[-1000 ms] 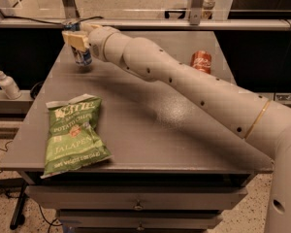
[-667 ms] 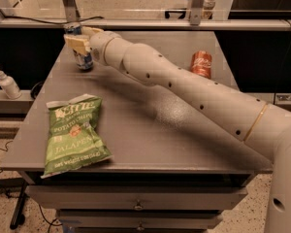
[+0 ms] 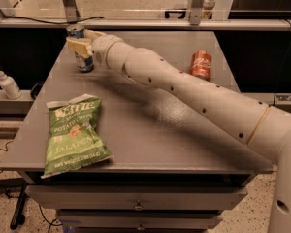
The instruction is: Place redbull can upright
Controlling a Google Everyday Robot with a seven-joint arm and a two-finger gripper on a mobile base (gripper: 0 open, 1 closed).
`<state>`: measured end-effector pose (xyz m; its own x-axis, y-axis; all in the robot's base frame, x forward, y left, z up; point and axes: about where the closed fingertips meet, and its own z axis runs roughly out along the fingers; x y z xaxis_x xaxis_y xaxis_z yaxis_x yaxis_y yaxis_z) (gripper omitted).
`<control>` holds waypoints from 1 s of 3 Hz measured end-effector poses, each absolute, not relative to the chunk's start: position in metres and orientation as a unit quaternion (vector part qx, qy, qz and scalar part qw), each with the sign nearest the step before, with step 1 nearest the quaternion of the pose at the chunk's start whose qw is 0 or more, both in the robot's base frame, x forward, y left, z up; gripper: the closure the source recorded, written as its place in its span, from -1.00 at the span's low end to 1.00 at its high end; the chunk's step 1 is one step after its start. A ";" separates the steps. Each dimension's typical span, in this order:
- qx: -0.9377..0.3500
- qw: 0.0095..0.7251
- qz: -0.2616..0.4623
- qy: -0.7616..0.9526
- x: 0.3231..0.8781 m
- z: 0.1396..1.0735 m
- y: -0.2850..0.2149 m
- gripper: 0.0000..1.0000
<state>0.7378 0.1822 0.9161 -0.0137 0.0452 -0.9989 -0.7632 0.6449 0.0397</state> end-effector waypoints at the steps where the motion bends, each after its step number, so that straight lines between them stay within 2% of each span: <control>1: -0.278 0.641 0.314 0.643 0.735 0.912 0.177 0.19; 3: -0.278 0.638 0.314 0.645 0.731 0.909 0.166 -0.74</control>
Offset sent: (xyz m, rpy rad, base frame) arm -0.0054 -0.0220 -0.0092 -0.0062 0.0204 -0.0151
